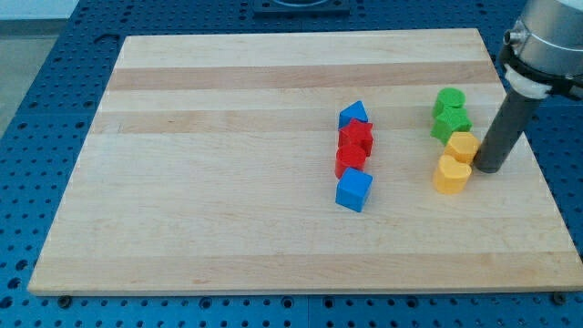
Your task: Slide the yellow heart a bit up
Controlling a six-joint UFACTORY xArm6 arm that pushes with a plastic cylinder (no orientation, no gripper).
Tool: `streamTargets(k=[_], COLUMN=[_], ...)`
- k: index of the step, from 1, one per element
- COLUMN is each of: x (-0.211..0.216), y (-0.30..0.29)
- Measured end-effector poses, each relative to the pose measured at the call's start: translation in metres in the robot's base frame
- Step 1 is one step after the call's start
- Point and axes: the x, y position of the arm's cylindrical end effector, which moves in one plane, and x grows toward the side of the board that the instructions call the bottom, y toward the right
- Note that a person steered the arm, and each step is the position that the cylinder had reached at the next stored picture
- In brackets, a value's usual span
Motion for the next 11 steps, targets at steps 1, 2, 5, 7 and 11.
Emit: streamTargets(k=[1, 2, 5, 7, 11], x=[0.001, 0.030, 0.076, 0.062, 0.025], y=[0.000, 0.000, -0.058, -0.073, -0.075])
